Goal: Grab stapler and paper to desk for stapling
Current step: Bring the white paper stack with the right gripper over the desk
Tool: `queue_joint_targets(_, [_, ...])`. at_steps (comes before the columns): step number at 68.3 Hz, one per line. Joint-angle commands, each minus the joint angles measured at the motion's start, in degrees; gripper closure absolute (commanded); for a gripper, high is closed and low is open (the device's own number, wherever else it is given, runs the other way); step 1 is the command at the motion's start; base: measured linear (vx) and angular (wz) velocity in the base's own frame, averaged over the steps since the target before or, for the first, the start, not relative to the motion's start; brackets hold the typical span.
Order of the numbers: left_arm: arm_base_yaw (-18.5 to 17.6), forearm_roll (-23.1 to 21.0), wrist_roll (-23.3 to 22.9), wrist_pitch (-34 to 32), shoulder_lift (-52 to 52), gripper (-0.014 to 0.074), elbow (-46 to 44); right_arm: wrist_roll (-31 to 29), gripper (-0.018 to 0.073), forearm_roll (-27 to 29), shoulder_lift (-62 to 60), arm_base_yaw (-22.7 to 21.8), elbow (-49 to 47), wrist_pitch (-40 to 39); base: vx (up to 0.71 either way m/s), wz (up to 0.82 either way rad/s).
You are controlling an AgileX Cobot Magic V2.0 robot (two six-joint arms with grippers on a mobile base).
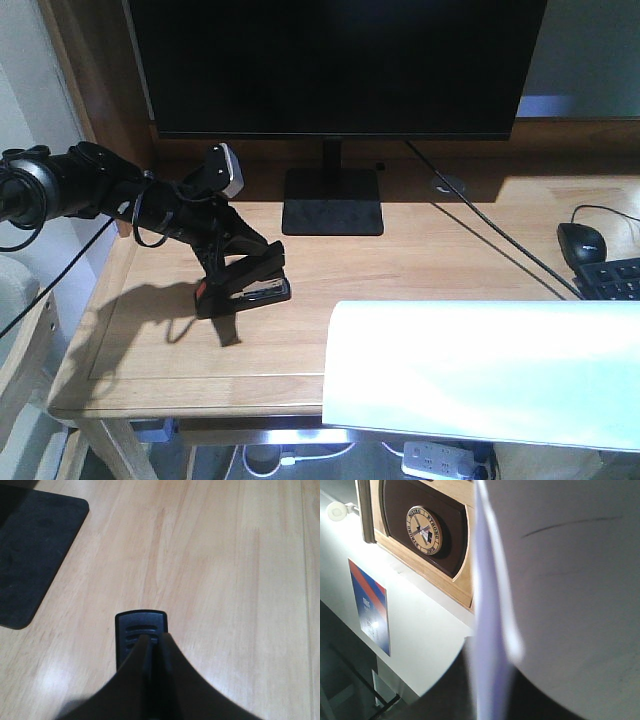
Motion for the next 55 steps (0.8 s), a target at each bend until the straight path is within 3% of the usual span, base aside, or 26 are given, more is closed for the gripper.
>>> queue_joint_targets(1, [-0.11,-2.90,-0.50,0.51,-3.59,0.0604,-1.46,-0.75,0.0561,1.00,0.68,0.06,-1.64,-2.97,0.00,0.00])
queue_joint_targets(55, [-0.11,-2.90,-0.50,1.14,-3.64,0.0603,-1.46,-0.75,0.0561,1.00,0.68,0.06,-1.64,-2.97,0.00,0.00])
